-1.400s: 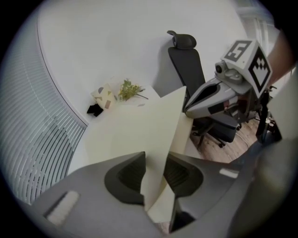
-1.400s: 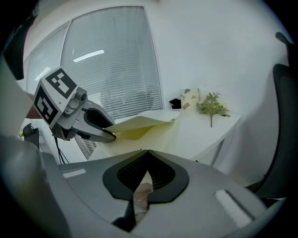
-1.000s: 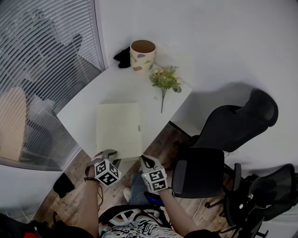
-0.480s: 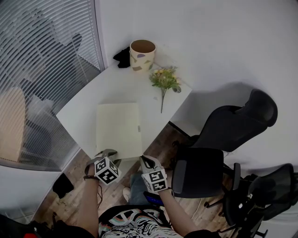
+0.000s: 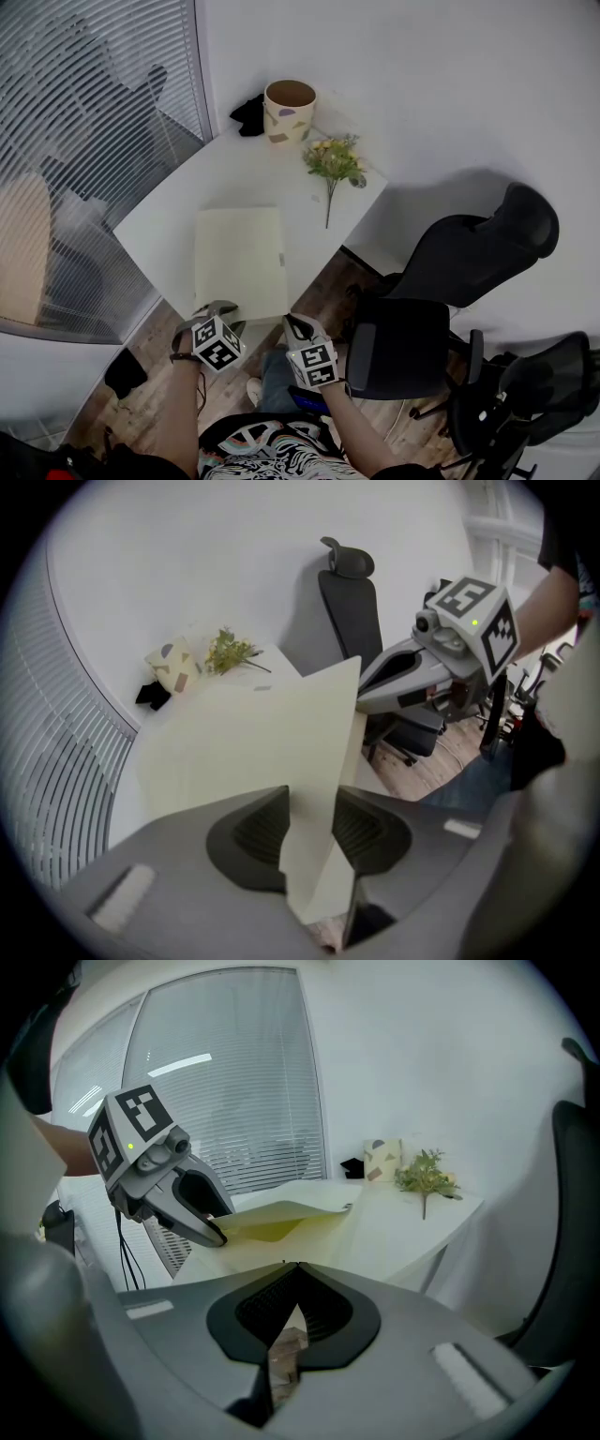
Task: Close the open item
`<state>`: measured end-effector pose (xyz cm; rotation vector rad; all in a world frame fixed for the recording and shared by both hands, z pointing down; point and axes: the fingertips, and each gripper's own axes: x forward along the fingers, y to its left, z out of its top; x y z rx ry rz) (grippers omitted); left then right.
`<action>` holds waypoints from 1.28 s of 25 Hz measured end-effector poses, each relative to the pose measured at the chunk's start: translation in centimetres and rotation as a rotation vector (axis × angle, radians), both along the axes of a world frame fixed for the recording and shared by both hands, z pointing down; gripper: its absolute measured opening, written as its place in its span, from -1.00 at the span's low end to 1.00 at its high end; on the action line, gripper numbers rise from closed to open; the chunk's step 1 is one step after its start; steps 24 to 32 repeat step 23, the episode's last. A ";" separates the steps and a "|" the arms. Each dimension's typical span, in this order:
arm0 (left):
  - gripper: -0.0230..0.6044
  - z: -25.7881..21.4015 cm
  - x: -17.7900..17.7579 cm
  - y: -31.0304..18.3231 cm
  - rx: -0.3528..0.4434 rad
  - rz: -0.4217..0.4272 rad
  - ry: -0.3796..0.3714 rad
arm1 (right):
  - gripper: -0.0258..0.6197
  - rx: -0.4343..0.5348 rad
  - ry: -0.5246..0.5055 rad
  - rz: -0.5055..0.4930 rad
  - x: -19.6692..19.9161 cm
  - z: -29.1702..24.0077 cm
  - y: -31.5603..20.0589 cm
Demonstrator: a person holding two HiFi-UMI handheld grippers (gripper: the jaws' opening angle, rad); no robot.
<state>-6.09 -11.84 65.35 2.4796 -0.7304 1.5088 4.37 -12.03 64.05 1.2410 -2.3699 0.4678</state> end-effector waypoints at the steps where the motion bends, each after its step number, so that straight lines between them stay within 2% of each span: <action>1: -0.35 0.0 0.0 0.0 0.000 0.001 -0.002 | -0.92 -0.003 -0.001 -0.001 0.0 0.1 0.0; 32: -0.35 0.0 0.1 0.0 0.005 -0.008 -0.014 | -0.92 -0.005 -0.005 -0.007 0.0 0.1 0.1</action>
